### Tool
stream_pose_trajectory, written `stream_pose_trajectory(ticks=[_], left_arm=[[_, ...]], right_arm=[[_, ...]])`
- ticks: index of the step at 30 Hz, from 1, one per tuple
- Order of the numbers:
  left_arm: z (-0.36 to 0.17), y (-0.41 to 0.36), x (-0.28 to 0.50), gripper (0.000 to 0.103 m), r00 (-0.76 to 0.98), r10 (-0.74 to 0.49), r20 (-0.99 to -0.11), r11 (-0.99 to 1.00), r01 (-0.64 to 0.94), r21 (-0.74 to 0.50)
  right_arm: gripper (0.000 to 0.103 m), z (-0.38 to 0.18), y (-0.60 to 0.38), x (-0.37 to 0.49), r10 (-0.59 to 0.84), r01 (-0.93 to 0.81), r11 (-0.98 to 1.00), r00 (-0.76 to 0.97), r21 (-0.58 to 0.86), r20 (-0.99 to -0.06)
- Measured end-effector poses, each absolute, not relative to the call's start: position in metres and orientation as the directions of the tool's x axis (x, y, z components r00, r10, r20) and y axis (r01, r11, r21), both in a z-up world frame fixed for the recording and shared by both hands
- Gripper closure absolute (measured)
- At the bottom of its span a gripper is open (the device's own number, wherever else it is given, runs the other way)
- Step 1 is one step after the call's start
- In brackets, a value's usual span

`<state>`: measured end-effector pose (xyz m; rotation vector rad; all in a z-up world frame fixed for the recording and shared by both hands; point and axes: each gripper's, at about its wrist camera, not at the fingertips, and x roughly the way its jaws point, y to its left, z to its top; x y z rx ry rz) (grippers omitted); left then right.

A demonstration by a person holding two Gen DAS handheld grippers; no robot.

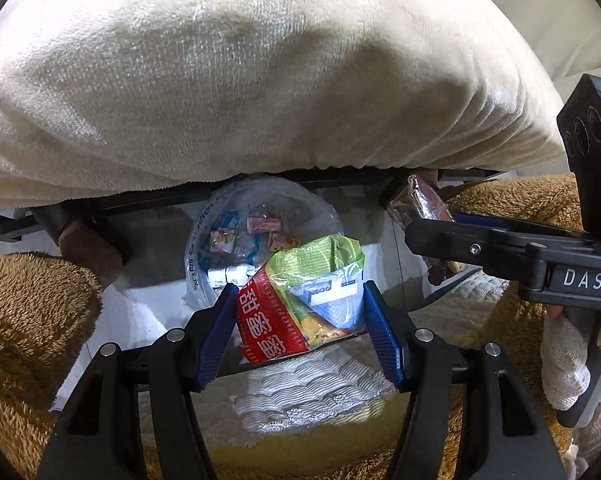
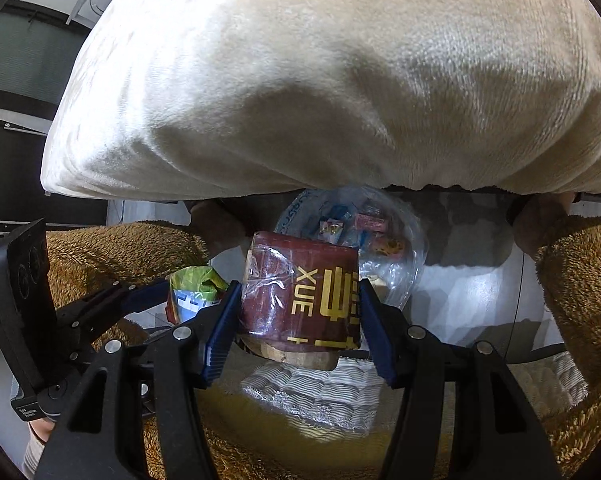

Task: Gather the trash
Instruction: 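Open both tools to drop the box and snack bag into the bag, then raise both tools back over the bed toward the cup and tissue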

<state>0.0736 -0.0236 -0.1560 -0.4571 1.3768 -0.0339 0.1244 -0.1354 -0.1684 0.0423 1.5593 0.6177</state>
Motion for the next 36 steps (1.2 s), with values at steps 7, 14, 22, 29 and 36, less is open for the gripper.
stream_pose_trajectory(ticks=[7,14,22,29,36], left_arm=[[-0.161,-0.024,0.072,0.034,0.183,-0.291,-0.939,0.913,-0.24,-0.329],[-0.16,-0.022,0.07,0.028,0.188,-0.283,-0.941,0.912,-0.251,-0.324],[-0.153,-0.017,0.067,0.028,0.213,-0.284,-0.935,0.904,-0.265,-0.335],[-0.141,-0.013,0.065,0.028,0.251,-0.284,-0.926,0.898,-0.269,-0.348],[-0.115,-0.009,0.062,0.028,0.311,-0.277,-0.909,0.897,-0.256,-0.361]], right_arm=[[0.032,-0.168,-0.139,0.126,0.409,-0.304,0.855,-0.101,0.42,-0.907],[0.032,-0.167,-0.142,0.127,0.409,-0.298,0.859,-0.094,0.417,-0.908],[0.032,-0.16,-0.145,0.125,0.42,-0.306,0.853,-0.078,0.422,-0.904],[0.032,-0.144,-0.15,0.122,0.436,-0.326,0.844,-0.049,0.427,-0.899],[0.032,-0.115,-0.153,0.12,0.458,-0.361,0.829,-0.004,0.428,-0.889]])
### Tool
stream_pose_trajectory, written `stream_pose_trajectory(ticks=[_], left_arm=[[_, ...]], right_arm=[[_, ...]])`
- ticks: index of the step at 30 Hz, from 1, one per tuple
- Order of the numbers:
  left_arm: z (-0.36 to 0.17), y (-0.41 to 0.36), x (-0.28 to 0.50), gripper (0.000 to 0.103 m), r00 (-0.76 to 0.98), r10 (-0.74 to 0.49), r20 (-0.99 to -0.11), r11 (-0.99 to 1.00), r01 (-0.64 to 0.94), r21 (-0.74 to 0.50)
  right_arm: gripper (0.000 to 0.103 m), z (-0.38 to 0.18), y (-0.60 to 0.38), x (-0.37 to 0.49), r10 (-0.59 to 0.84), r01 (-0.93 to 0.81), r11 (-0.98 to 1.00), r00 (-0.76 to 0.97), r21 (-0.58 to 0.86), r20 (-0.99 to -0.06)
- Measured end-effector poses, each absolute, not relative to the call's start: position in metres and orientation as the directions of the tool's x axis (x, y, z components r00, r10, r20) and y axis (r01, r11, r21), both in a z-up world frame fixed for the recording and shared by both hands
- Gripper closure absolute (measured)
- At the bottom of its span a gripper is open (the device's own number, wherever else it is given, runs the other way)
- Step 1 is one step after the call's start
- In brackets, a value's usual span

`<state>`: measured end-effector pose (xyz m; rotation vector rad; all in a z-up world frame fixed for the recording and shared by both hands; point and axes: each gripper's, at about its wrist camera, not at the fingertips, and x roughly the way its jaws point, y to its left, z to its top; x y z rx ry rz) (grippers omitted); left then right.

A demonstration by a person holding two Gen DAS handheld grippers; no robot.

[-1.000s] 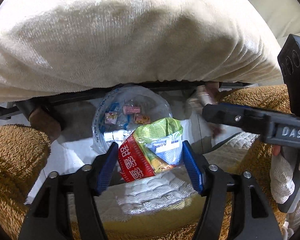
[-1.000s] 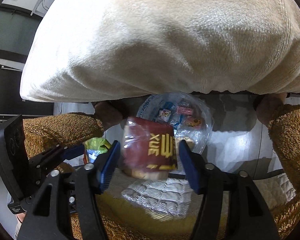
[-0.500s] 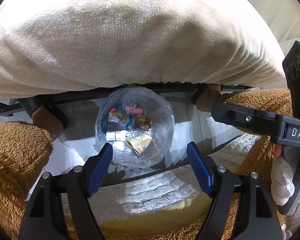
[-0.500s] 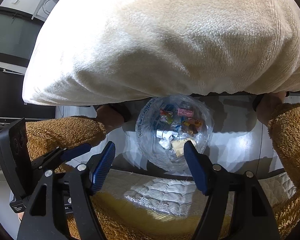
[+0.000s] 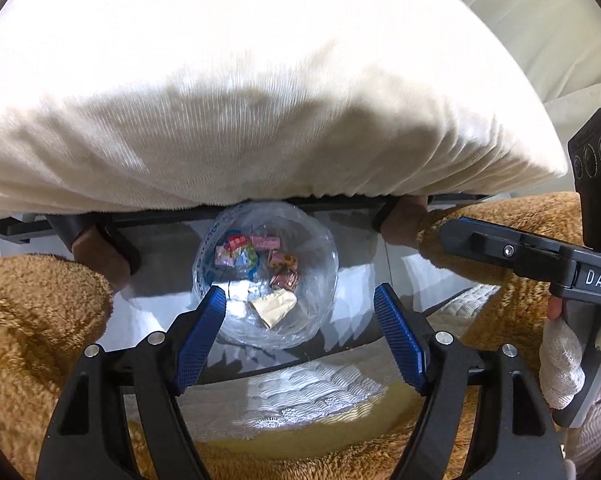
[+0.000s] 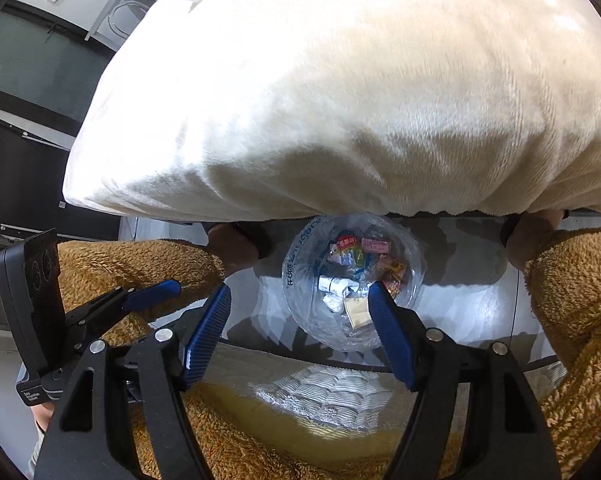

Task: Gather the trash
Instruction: 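Raise both tools back over the bed toward the cup and tissue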

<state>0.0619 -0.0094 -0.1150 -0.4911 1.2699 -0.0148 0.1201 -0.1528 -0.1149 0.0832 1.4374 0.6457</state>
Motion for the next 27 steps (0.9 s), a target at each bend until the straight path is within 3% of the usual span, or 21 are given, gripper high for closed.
stream_pose_trajectory(ticks=[14,27], left_arm=[[-0.03,0.016,0.084,0.028,0.476,-0.232,-0.849,0.904,-0.217,-0.369],[0.011,0.06,0.133,0.028,0.533,-0.193,-0.824,0.899,-0.241,-0.366]], right_arm=[[0.032,-0.027,-0.155,0.145,0.532,-0.445,0.787,0.139,0.427,-0.835],[0.032,0.007,-0.142,0.212,0.564,-0.448,0.781,0.205,0.435,-0.8]])
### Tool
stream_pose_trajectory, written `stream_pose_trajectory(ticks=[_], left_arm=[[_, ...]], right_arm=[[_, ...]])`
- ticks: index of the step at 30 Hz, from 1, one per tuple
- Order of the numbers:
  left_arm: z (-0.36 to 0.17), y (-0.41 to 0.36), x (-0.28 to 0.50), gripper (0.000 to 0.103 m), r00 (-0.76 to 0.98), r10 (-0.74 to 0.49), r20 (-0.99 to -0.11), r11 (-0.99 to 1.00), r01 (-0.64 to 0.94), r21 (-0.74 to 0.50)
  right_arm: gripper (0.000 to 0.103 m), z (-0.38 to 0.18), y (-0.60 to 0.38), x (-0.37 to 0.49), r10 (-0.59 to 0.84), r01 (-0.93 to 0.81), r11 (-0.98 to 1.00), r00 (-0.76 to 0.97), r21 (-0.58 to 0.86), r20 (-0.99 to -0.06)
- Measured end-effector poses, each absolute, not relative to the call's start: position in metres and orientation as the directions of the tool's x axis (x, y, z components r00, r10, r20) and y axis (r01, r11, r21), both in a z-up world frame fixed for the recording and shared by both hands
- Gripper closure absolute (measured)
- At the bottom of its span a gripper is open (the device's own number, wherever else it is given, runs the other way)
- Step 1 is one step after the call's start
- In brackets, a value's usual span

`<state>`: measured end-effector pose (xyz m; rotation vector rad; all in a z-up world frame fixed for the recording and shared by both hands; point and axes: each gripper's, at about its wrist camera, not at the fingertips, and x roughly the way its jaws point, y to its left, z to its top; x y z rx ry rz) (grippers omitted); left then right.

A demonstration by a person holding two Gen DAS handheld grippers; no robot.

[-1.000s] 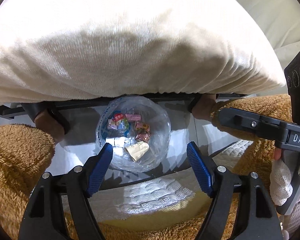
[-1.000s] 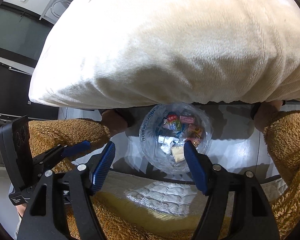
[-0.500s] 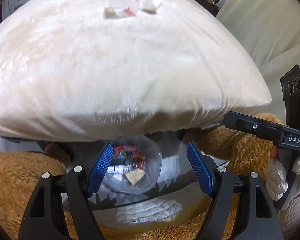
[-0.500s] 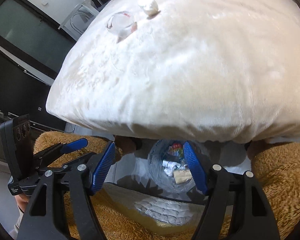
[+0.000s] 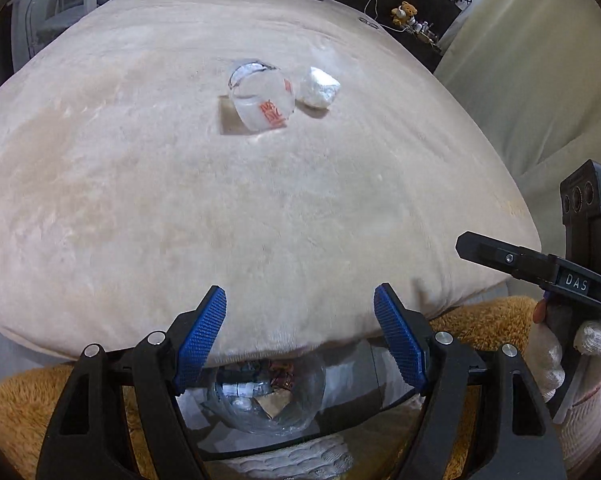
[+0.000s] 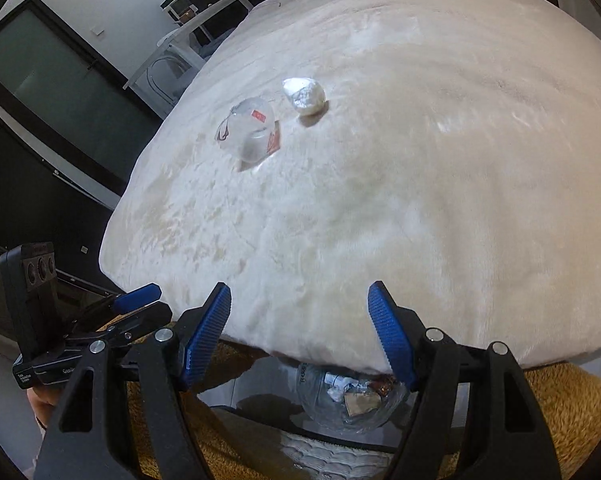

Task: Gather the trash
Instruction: 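Raise both tools back over the bed toward the cup and tissue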

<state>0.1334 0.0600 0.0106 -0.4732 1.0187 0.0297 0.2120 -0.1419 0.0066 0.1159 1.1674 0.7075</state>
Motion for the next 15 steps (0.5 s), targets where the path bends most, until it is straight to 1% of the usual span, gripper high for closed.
stream_pose_trajectory(ticks=[5,10,13,14,15], left_arm=[[0.021,0.078,0.159,0.028,0.555,-0.179,-0.812,0.891,-0.258,-0.373],[0.026,0.099,0.184,0.028,0.571,-0.197,-0.797,0.872,-0.268,-0.409],[0.029,0.107,0.199,0.028,0.579,-0.19,-0.793,0.874,-0.269,-0.405],[0.03,0.11,0.204,0.028,0.582,-0.192,-0.79,0.872,-0.269,-0.41],[0.03,0.112,0.208,0.028,0.582,-0.195,-0.789,0.87,-0.269,-0.414]], right_arm=[[0.032,0.01,-0.129,0.243,0.577,-0.446,0.776,0.215,0.447,-0.788],[0.032,0.013,-0.117,0.275,0.593,-0.44,0.769,0.224,0.463,-0.773],[0.032,0.014,-0.109,0.294,0.601,-0.434,0.768,0.231,0.472,-0.765],[0.03,0.013,-0.107,0.3,0.602,-0.43,0.768,0.231,0.475,-0.764],[0.024,0.012,-0.104,0.307,0.606,-0.424,0.767,0.231,0.482,-0.762]])
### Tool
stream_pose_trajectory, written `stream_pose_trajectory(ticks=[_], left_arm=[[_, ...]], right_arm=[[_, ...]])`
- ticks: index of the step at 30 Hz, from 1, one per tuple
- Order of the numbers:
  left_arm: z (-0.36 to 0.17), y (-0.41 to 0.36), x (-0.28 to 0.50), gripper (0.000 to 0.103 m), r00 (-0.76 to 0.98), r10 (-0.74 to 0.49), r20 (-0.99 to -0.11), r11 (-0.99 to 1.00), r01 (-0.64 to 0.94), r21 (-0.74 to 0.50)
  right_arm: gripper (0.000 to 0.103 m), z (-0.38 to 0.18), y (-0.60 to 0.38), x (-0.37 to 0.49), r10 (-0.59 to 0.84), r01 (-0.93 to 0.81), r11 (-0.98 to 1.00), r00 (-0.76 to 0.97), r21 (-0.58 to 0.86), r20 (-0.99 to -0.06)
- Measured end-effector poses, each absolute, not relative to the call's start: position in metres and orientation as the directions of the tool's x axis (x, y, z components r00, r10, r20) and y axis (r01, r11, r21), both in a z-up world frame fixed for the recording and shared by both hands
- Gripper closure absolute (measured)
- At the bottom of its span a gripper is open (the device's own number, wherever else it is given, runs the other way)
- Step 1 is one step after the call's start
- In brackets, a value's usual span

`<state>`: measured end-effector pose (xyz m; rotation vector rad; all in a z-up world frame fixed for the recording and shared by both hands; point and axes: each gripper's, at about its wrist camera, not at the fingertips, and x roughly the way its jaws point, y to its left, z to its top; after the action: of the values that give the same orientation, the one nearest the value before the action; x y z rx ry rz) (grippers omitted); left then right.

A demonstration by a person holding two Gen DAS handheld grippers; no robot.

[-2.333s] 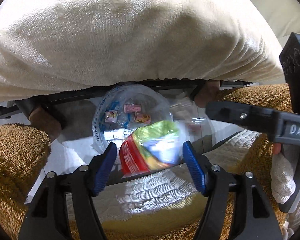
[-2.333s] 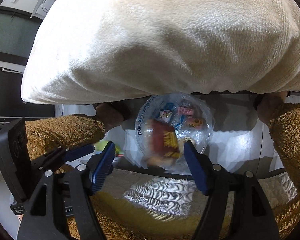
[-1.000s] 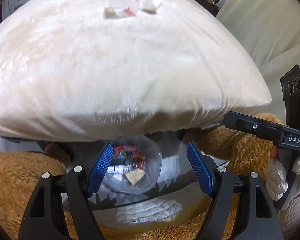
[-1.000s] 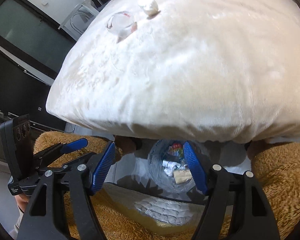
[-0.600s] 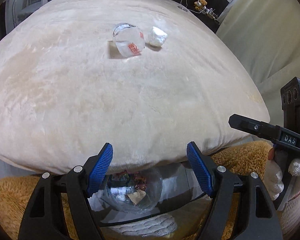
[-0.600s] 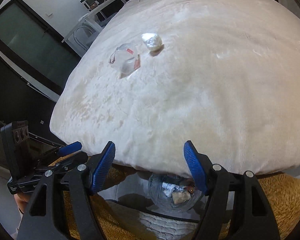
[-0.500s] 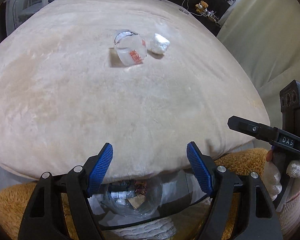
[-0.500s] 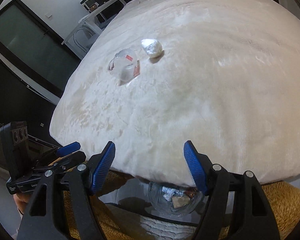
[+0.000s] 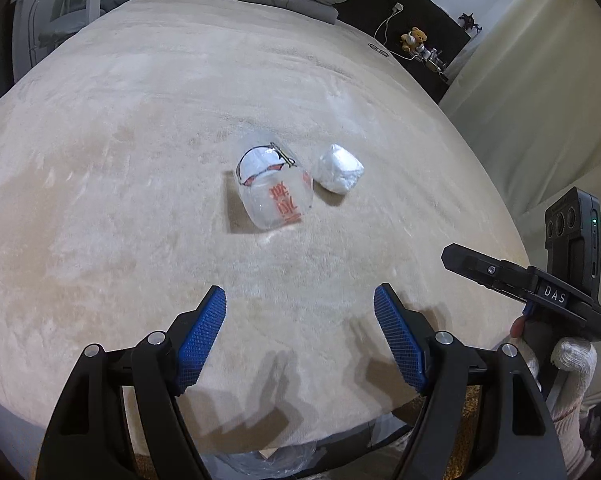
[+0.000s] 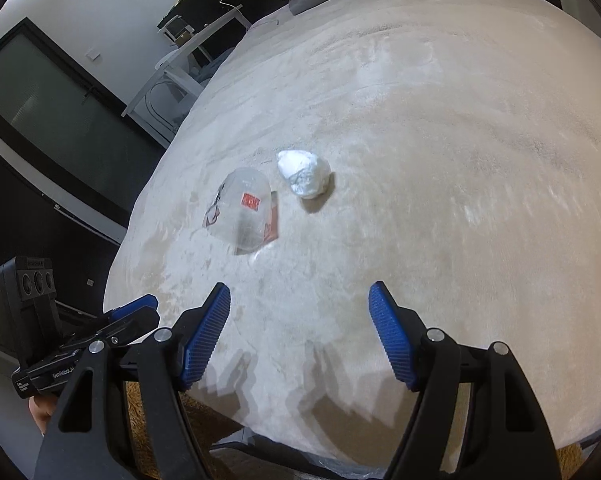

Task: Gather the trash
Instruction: 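Raise both tools back over the bed toward the cup and tissue, then grasp the white tissue ball with the right tool while the left tool grasps the clear plastic cup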

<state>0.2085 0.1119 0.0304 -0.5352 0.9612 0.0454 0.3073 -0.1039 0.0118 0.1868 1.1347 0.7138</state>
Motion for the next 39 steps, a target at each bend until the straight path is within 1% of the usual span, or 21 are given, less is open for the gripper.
stream_pose_trajectory(ticks=[1,5,6,7,9,13,19,26,27,28,29,31,34,35,36,37,39], left_arm=[[0.03,0.115,0.214,0.028,0.581,-0.199,-0.789,0.868,-0.269,-0.417],[0.031,0.127,0.234,0.028,0.588,-0.208,-0.782,0.857,-0.276,-0.436],[0.031,0.13,0.239,0.026,0.588,-0.21,-0.781,0.854,-0.278,-0.439],[0.03,0.133,0.244,0.018,0.589,-0.211,-0.78,0.852,-0.28,-0.442],[0.031,0.141,0.252,0.015,0.593,-0.208,-0.777,0.85,-0.284,-0.444],[0.025,0.153,0.269,0.015,0.593,-0.222,-0.774,0.836,-0.293,-0.463],[0.008,0.172,0.295,0.015,0.572,-0.31,-0.759,0.778,-0.306,-0.548],[-0.019,0.191,0.319,0.015,0.539,-0.381,-0.751,0.715,-0.343,-0.609],[-0.023,0.193,0.321,0.015,0.537,-0.392,-0.747,0.705,-0.346,-0.619],[-0.027,0.193,0.322,0.015,0.534,-0.401,-0.745,0.697,-0.35,-0.625],[-0.031,0.194,0.323,0.015,0.529,-0.409,-0.744,0.691,-0.353,-0.631],[-0.038,0.195,0.328,0.015,0.521,-0.425,-0.74,0.678,-0.359,-0.641],[-0.045,0.194,0.33,0.017,0.518,-0.435,-0.737,0.668,-0.362,-0.65],[-0.045,0.193,0.328,0.02,0.526,-0.429,-0.734,0.666,-0.364,-0.651],[-0.046,0.193,0.328,0.031,0.529,-0.428,-0.733,0.667,-0.362,-0.651],[-0.046,0.193,0.328,0.035,0.531,-0.435,-0.727,0.664,-0.357,-0.657],[-0.047,0.195,0.325,0.036,0.54,-0.435,-0.72,0.658,-0.355,-0.664]], right_arm=[[0.022,0.011,-0.102,0.314,0.611,-0.42,0.765,0.229,0.489,-0.758],[0.02,0.006,-0.089,0.337,0.614,-0.409,0.764,0.222,0.499,-0.757],[0.02,0.005,-0.086,0.343,0.612,-0.41,0.766,0.224,0.496,-0.759],[0.02,0.003,-0.082,0.348,0.608,-0.407,0.768,0.224,0.494,-0.761],[0.02,0.001,-0.075,0.359,0.614,-0.403,0.764,0.213,0.504,-0.76],[0.02,-0.006,-0.059,0.379,0.627,-0.391,0.754,0.189,0.528,-0.755],[0.02,-0.021,-0.037,0.407,0.634,-0.366,0.75,0.162,0.55,-0.756],[0.02,-0.042,-0.028,0.428,0.644,-0.297,0.749,0.117,0.592,-0.756],[0.021,-0.044,-0.027,0.43,0.643,-0.294,0.749,0.111,0.593,-0.757],[0.027,-0.046,-0.025,0.431,0.643,-0.296,0.749,0.107,0.593,-0.758],[0.03,-0.047,-0.023,0.432,0.64,-0.303,0.75,0.102,0.589,-0.762],[0.042,-0.049,-0.019,0.432,0.628,-0.317,0.754,0.094,0.575,-0.772],[0.05,-0.052,-0.016,0.432,0.617,-0.327,0.76,0.093,0.562,-0.781],[0.05,-0.053,-0.016,0.432,0.616,-0.33,0.761,0.095,0.559,-0.782],[0.051,-0.053,-0.017,0.431,0.619,-0.331,0.758,0.096,0.562,-0.78],[0.052,-0.053,-0.018,0.431,0.622,-0.331,0.756,0.096,0.565,-0.777],[0.052,-0.051,-0.02,0.43,0.624,-0.333,0.755,0.101,0.564,-0.775]])
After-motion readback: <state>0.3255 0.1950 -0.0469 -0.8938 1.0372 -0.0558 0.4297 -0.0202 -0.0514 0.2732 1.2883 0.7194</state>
